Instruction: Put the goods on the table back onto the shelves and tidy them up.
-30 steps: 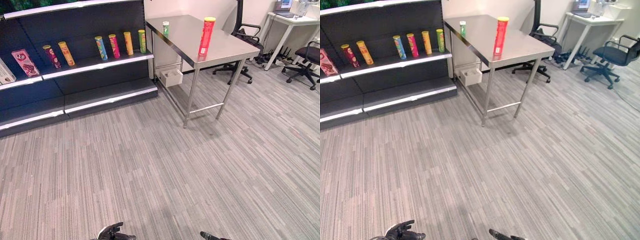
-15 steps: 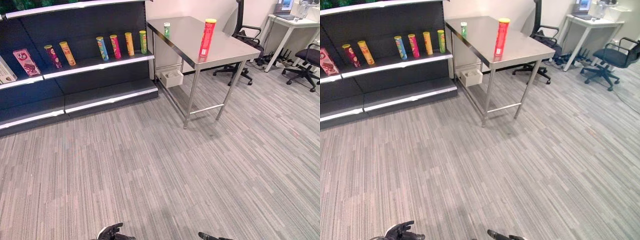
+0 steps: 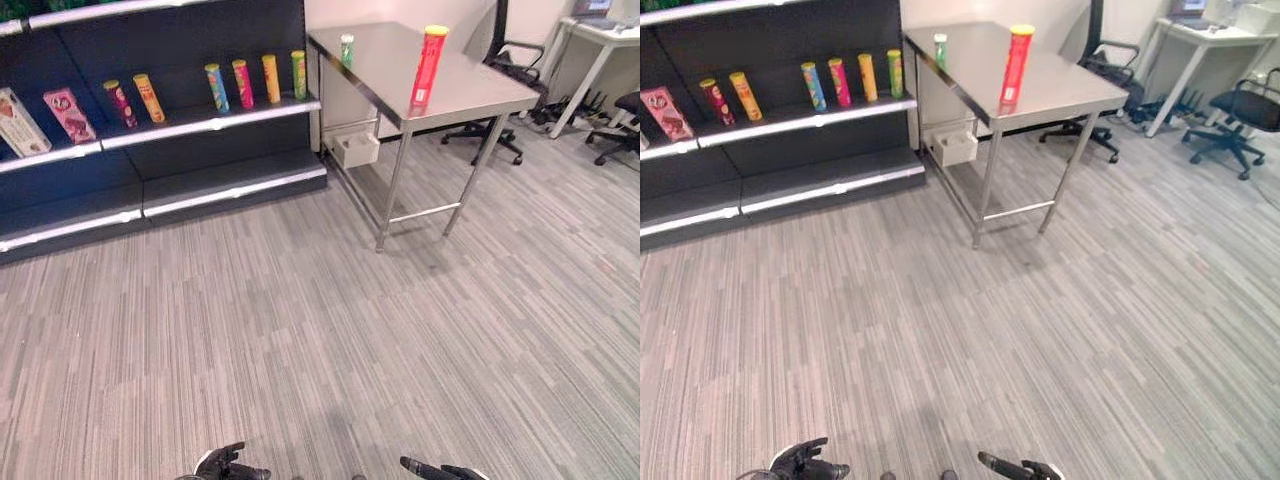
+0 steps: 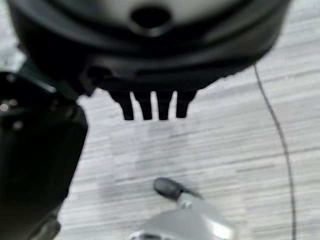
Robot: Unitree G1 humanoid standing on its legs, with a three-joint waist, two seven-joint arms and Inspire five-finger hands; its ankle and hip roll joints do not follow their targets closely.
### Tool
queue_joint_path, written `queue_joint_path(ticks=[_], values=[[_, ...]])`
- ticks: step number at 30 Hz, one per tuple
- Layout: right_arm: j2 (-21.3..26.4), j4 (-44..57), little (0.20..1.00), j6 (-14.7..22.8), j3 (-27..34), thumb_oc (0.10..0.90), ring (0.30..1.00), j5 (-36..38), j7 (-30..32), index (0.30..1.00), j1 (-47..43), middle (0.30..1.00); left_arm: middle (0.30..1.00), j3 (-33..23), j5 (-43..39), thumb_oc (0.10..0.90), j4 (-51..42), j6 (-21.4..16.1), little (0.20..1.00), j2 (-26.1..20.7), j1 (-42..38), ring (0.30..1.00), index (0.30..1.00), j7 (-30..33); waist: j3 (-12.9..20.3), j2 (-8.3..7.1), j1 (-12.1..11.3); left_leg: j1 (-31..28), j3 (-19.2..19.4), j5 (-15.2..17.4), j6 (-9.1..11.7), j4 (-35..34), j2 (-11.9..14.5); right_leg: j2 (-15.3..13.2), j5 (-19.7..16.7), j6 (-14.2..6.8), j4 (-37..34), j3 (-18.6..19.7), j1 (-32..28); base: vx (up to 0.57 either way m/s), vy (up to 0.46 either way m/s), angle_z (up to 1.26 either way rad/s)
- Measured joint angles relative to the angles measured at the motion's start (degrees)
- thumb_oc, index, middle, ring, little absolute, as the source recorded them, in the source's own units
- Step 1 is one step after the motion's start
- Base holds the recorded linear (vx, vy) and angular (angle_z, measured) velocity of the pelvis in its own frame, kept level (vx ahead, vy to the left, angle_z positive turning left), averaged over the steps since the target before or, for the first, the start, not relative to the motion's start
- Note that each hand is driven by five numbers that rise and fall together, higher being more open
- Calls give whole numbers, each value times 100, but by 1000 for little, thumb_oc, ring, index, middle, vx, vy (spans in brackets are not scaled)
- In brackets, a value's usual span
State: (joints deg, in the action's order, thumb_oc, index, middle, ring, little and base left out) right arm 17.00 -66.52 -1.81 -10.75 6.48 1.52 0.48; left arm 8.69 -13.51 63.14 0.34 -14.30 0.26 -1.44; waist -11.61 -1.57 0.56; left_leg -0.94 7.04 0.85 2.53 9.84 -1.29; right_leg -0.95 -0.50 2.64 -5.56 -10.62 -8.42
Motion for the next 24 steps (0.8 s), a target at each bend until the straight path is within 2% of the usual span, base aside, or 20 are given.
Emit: queue_joint_path(ticks=[1, 2, 3, 4, 5, 6, 7, 9, 11, 12, 14, 15, 16, 18, 19, 20, 21, 22, 23, 24], values=[[34, 1, 900, 3, -1, 800, 900, 22, 4, 900, -35, 900, 900, -4, -45, 800, -1, -7, 900, 8, -20, 900, 900, -3, -36, -2, 19, 183, -6, 25, 126, 319, 26, 18, -29, 105, 37, -27, 7, -12, -136, 12], [53, 1, 900, 2, -1, 800, 900, 41, 2, 900, -44, 900, 900, -1, -46, 800, -44, -27, 900, -1, -141, 900, 900, 0, -204, -18, -3, 425, -51, -8, 171, 882, 49, 12, 39, 71, 91, -21, 46, -10, -145, 13], [57, 11, 900, 6, 0, 800, 900, 41, 3, 900, -82, 900, 900, -6, -49, 800, -69, -50, 900, -2, -181, 900, 900, 0, -280, -26, -1, 553, -82, -36, 217, 1122, 60, 10, 43, 77, 117, -22, 52, -19, -140, 16], [89, 135, 900, 5, 6, 800, 900, 51, 6, 900, -117, 900, 900, 6, -77, 800, -88, -70, 900, 17, -281, 900, 900, 18, -378, 43, 11, 922, -187, -66, 264, 1667, 139, 133, 185, 172, 444, -175, 191, 35, -70, 44], [97, 261, 900, 22, 7, 800, 900, 61, 9, 900, -135, 900, 900, 5, -115, 800, -134, -71, 900, 10, -486, 900, 900, 19, -592, 29, 40, 1291, -225, -198, 454, 2304, 211, 75, 261, 252, 579, -272, 260, 86, -36, 46], [46, 251, 900, -4, -9, 800, 900, 61, 6, 900, -148, 900, 900, -4, -222, 800, -151, -107, 900, 1, -623, 900, 900, 66, -681, -90, -56, 1556, -136, -298, 579, 2554, 275, 52, 259, 264, 500, -279, 206, 135, 6, 27], [36, 248, 900, 0, -6, 800, 900, 62, 10, 900, -157, 900, 900, -17, -229, 800, -152, -139, 900, -5, -642, 900, 900, 93, -655, -126, -145, 1546, -87, -208, 452, 2126, 395, 89, 254, 272, 350, -322, 179, 169, 37, 1], [58, 225, 900, -1, -2, 800, 900, 63, 44, 900, -234, 900, 900, -16, -228, 800, -74, -127, 900, 2, -691, 900, 900, 103, -672, -130, -124, 1496, -106, -230, 437, 1186, 530, 149, 225, 313, 254, -342, 184, 213, 78, 5], [88, 221, 900, -2, -19, 800, 900, 62, 70, 900, -291, 900, 900, 26, -226, 800, -38, -125, 900, 21, -615, 900, 900, 95, -652, -79, -174, 1203, -131, -556, 593, -947, 673, 279, 142, 187, -3, -302, 115, 275, 90, 0], [117, 218, 900, -3, -50, 800, 900, 63, 74, 900, -337, 900, 900, -2, -243, 800, -20, -125, 900, 48, -608, 900, 900, 97, -673, 10, -187, 1182, -142, -701, 700, -1567, 783, 377, 113, 145, -24, -297, 106, 302, 89, 9], [183, 216, 900, -8, -129, 800, 900, 60, 96, 900, -358, 900, 900, -64, -396, 800, -29, -151, 900, 87, -687, 900, 900, 94, -719, 152, -335, 1406, -108, -927, 990, -1565, 996, 525, 201, 209, -24, -262, -49, 332, 106, 3], [189, 217, 900, -7, -129, 800, 900, 60, 101, 900, -365, 900, 900, -65, -407, 800, -30, -153, 900, 90, -698, 900, 900, 96, -722, 168, -365, 1419, -102, -937, 1005, -1564, 1018, 532, 227, 206, -24, -246, -90, 357, 131, -28], [212, 216, 900, -1, -131, 800, 900, 55, 109, 900, -410, 900, 900, -100, -437, 800, -23, -156, 900, 100, -704, 900, 900, 92, -700, 206, -481, 1401, 59, -947, 1013, -1557, 1038, 539, 332, 163, -26, -123, -245, 395, 166, -50], [227, 221, 900, 24, -132, 800, 900, 48, 110, 900, -446, 900, 900, -264, -434, 800, 12, -157, 900, 124, -503, 900, 900, 99, -492, 294, -544, 1240, 337, -985, 842, -1548, 1042, 508, 527, 39, -26, 143, -461, 361, 169, -69], [227, 221, 900, 51, -135, 800, 900, 33, 110, 900, -444, 900, 900, -271, -434, 800, 95, -154, 900, 129, -436, 900, 900, 93, -361, 282, -547, 1184, 381, -1025, 790, -1534, 992, 459, 596, -4, -25, 192, -505, 343, 164, -52], [221, 216, 900, 67, -180, 800, 900, 25, 113, 900, -372, 900, 900, -274, -431, 800, 201, -122, 900, 121, -371, 900, 900, 97, -163, 267, -542, 1129, 391, -1220, 566, -1561, 894, 370, 692, -77, -22, 290, -560, 359, 175, -49], [200, 214, 900, 66, -264, 800, 900, -7, 97, 900, -325, 900, 900, -310, -430, 800, 196, -126, 900, 95, -267, 900, 900, 103, -58, 182, -549, 960, 556, -1514, 209, -1560, 762, 195, 750, -248, -8, 353, -669, 351, 188, -46], [162, 193, 900, 67, -328, 800, 900, -41, 70, 900, -277, 900, 900, -343, -420, 800, 201, -122, 900, 63, -195, 900, 900, 112, 2, 25, -536, 839, 707, -1544, -164, -1558, 572, -31, 836, -382, 23, 381, -770, 288, 181, -39], [86, 155, 900, 58, -370, 800, 900, -92, 25, 900, -230, 900, 900, -378, -368, 800, 200, -116, 900, -17, -135, 900, 900, 108, 85, -178, -502, 744, 808, -1400, -429, -1530, 354, -257, 827, -514, 50, 311, -826, 262, 198, -22], [16, 156, 900, 60, -369, 800, 900, -109, -8, 900, -226, 900, 900, -371, -299, 800, 198, -111, 900, -79, -139, 900, 900, 109, 140, -273, -465, 647, 844, -1320, -545, -1527, 237, -388, 810, -574, 316, 257, -769, 207, 209, -6]])
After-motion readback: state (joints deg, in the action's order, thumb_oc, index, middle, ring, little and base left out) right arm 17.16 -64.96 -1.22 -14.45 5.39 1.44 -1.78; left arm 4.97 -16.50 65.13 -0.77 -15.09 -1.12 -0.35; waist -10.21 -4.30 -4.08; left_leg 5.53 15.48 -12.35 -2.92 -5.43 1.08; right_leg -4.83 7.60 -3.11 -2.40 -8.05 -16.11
